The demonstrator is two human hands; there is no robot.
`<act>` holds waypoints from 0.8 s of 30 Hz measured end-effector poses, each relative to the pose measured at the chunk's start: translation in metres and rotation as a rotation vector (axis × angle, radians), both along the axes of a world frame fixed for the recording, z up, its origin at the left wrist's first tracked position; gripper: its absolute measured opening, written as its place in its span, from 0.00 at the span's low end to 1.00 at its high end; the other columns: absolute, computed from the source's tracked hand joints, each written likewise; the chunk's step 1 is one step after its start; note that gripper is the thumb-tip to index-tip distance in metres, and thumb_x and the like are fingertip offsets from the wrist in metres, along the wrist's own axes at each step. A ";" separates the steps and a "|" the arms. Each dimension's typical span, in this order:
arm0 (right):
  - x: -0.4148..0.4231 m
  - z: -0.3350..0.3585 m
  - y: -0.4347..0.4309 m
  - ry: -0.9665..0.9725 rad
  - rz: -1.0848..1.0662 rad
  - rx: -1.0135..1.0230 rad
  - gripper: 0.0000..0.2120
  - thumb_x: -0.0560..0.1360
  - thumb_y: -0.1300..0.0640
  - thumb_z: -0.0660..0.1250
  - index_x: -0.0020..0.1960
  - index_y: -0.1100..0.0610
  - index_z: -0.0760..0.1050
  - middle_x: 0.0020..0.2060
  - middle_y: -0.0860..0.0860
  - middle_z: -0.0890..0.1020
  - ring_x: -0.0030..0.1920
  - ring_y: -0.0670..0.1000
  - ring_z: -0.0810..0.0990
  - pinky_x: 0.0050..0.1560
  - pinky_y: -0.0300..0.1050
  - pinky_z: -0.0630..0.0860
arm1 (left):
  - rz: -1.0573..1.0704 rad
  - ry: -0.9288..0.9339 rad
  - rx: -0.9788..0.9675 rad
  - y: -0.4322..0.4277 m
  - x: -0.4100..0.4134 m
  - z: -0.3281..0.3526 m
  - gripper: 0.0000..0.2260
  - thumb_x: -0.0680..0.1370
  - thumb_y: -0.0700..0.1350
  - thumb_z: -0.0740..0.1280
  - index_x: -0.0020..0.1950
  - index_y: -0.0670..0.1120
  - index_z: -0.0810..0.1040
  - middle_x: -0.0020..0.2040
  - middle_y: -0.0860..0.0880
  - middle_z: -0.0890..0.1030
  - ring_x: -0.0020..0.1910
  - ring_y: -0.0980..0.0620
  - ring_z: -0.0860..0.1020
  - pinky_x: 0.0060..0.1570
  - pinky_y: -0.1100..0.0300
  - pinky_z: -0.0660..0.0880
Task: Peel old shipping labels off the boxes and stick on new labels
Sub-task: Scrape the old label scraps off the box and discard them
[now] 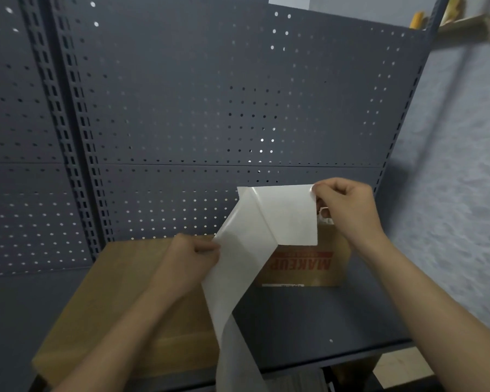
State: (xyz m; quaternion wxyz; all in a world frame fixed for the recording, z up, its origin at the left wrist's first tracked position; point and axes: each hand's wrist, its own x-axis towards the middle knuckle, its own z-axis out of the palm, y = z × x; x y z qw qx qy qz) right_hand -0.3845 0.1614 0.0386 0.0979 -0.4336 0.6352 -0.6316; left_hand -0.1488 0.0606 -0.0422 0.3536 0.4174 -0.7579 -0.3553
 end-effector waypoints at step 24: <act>-0.023 0.004 0.002 0.037 -0.175 -0.084 0.07 0.74 0.60 0.68 0.39 0.55 0.82 0.37 0.51 0.84 0.39 0.49 0.81 0.42 0.49 0.80 | 0.119 -0.201 0.133 -0.005 0.017 0.015 0.13 0.76 0.40 0.65 0.31 0.40 0.71 0.30 0.48 0.70 0.31 0.50 0.68 0.33 0.57 0.63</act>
